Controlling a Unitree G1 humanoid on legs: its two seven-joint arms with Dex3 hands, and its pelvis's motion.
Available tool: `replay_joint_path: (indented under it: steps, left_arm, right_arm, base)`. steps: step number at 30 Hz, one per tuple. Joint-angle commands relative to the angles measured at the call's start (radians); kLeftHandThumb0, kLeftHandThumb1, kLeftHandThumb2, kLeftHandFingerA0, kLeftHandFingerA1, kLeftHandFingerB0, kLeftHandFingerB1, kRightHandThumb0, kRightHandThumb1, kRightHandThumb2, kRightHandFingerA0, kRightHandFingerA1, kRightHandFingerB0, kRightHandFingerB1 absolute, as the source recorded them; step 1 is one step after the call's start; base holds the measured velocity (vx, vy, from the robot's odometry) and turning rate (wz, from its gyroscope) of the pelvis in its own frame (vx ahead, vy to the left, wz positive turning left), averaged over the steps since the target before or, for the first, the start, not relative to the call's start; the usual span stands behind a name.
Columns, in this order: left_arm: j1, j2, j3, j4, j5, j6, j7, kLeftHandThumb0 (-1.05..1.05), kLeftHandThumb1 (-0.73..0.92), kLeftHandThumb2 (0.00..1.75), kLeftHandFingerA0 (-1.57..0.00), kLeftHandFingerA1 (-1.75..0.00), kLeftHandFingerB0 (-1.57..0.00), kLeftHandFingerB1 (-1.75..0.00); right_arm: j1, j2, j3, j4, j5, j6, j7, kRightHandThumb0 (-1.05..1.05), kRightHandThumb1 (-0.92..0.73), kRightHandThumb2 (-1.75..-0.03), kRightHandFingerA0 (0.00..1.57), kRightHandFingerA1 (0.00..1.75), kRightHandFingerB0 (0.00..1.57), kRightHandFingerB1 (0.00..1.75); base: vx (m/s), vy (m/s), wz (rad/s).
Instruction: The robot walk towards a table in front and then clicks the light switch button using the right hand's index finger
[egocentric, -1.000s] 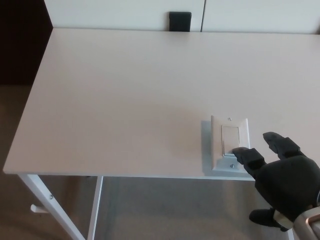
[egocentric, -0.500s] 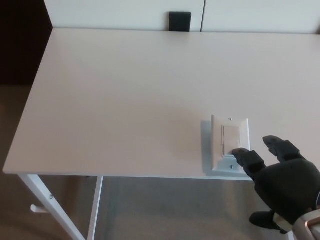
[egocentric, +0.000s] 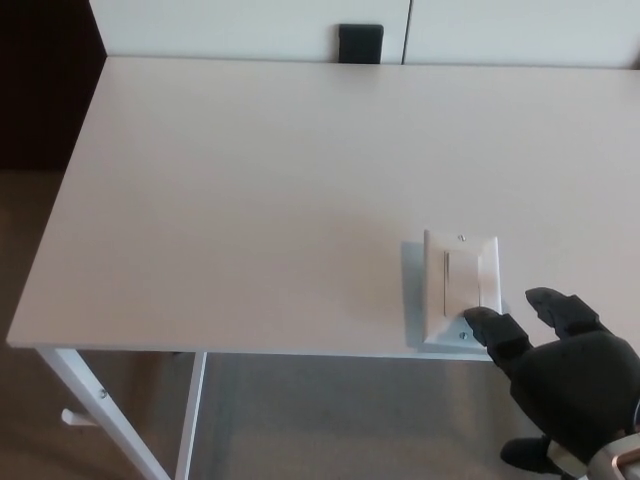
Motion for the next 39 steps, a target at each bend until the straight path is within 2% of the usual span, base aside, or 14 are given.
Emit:
replay_joint_path:
  steps: [1,11,13,14,17,18,20,21,26,27,28,36,37,39]
  left_arm:
    - [0.005,0.014,-0.006,0.011,0.022,0.007,0.008,-0.37,0.50,0.70,-0.56,-0.51,-0.31,-0.43]
    - [-0.025,0.022,-0.006,0.035,0.025,-0.007,0.004,-0.38,0.50,0.71,-0.56,-0.52,-0.31,-0.43]
    - [-0.029,0.016,0.002,0.038,0.007,0.001,-0.006,-0.29,0.59,0.58,-0.62,-0.44,-0.35,-0.35]
    - [-0.026,0.015,0.003,0.036,0.007,0.001,-0.003,-0.30,0.59,0.58,-0.63,-0.44,-0.36,-0.35]
    - [-0.011,0.009,0.005,0.026,0.001,0.006,-0.004,-0.29,0.58,0.58,-0.63,-0.45,-0.36,-0.35]
    - [-0.011,0.009,0.004,0.028,0.003,0.002,-0.003,-0.30,0.59,0.58,-0.63,-0.45,-0.36,-0.36]
    - [-0.008,0.013,-0.006,0.037,0.020,-0.016,0.003,-0.38,0.49,0.71,-0.56,-0.53,-0.32,-0.44]
    - [-0.006,0.018,-0.009,0.035,0.029,-0.018,0.007,-0.38,0.48,0.71,-0.56,-0.52,-0.32,-0.44]
    - [-0.019,0.021,-0.005,0.033,0.025,-0.004,0.002,-0.38,0.48,0.71,-0.58,-0.52,-0.33,-0.44]
    - [-0.018,0.021,-0.005,0.028,0.024,0.004,0.001,-0.38,0.48,0.70,-0.58,-0.52,-0.33,-0.43]
    - [-0.014,0.020,-0.006,0.022,0.022,0.008,0.000,-0.37,0.49,0.70,-0.57,-0.52,-0.33,-0.43]
    - [-0.013,0.017,-0.016,0.018,0.041,0.003,0.010,-0.32,0.58,0.57,-0.60,-0.43,-0.38,-0.35]
    - [-0.016,0.016,-0.014,0.024,0.039,0.001,0.008,-0.32,0.59,0.58,-0.61,-0.43,-0.38,-0.36]
    - [-0.014,0.015,-0.012,0.025,0.034,0.001,0.005,-0.40,0.48,0.72,-0.56,-0.52,-0.34,-0.44]
  right_arm:
    - [0.035,0.000,-0.007,-0.004,0.029,-0.016,-0.054,-0.78,-0.46,-0.84,0.06,0.20,0.18,0.40]
    - [0.123,0.023,-0.089,-0.322,0.076,-0.049,-0.089,-0.94,-0.57,-0.90,0.00,0.01,0.11,0.27]
    - [0.157,0.027,-0.102,-0.383,0.087,-0.058,-0.078,-0.82,-0.65,-0.60,0.00,0.19,0.14,0.26]
    - [0.191,0.025,-0.109,-0.427,0.098,-0.067,-0.069,-0.90,-0.55,-0.91,0.00,0.10,0.12,0.31]
    - [0.352,0.020,-0.126,-0.546,0.148,-0.103,-0.086,-0.82,-0.50,-0.90,0.00,0.13,0.13,0.32]
    - [0.381,0.021,-0.133,-0.558,0.167,-0.114,-0.097,-0.78,-0.60,-0.61,0.00,0.16,0.14,0.26]
    - [0.491,0.009,-0.159,-0.572,0.198,-0.162,-0.169,-0.78,-0.59,-0.59,0.00,0.28,0.17,0.28]
    - [0.536,0.007,-0.171,-0.572,0.213,-0.185,-0.197,-0.75,-0.46,-0.87,0.00,0.25,0.11,0.38]
    - [0.681,0.021,-0.215,-0.519,0.290,-0.230,-0.231,-0.81,-0.50,-0.85,0.00,0.18,0.14,0.38]
    - [0.696,0.025,-0.220,-0.496,0.286,-0.231,-0.234,-0.69,-0.59,-0.58,0.00,0.28,0.19,0.30]
    - [0.716,0.027,-0.219,-0.442,0.273,-0.226,-0.243,-0.67,-0.45,-0.82,0.00,0.27,0.12,0.39]
    - [0.609,0.050,-0.241,-0.062,0.443,-0.285,-0.275,-0.62,-0.45,-0.73,0.04,0.38,0.13,0.41]
    - [0.583,0.058,-0.247,-0.006,0.485,-0.299,-0.271,-0.35,-0.38,-0.93,0.05,0.54,0.00,0.47]
    - [0.523,0.081,-0.264,0.136,0.570,-0.339,-0.276,-0.35,-0.40,-0.94,0.04,0.54,0.00,0.47]
  base:
    - [0.00,0.000,0.00]
    - [0.00,0.000,0.00]
    - [0.00,0.000,0.00]
    - [0.00,0.000,0.00]
    - [0.00,0.000,0.00]
    - [0.00,0.000,0.00]
    - [0.00,0.000,0.00]
    - [0.00,0.000,0.00]
    - [0.00,0.000,0.00]
    - [0.00,0.000,0.00]
    - [0.00,0.000,0.00]
    - [0.00,0.000,0.00]
    - [0.00,0.000,0.00]
    - [0.00,0.000,0.00]
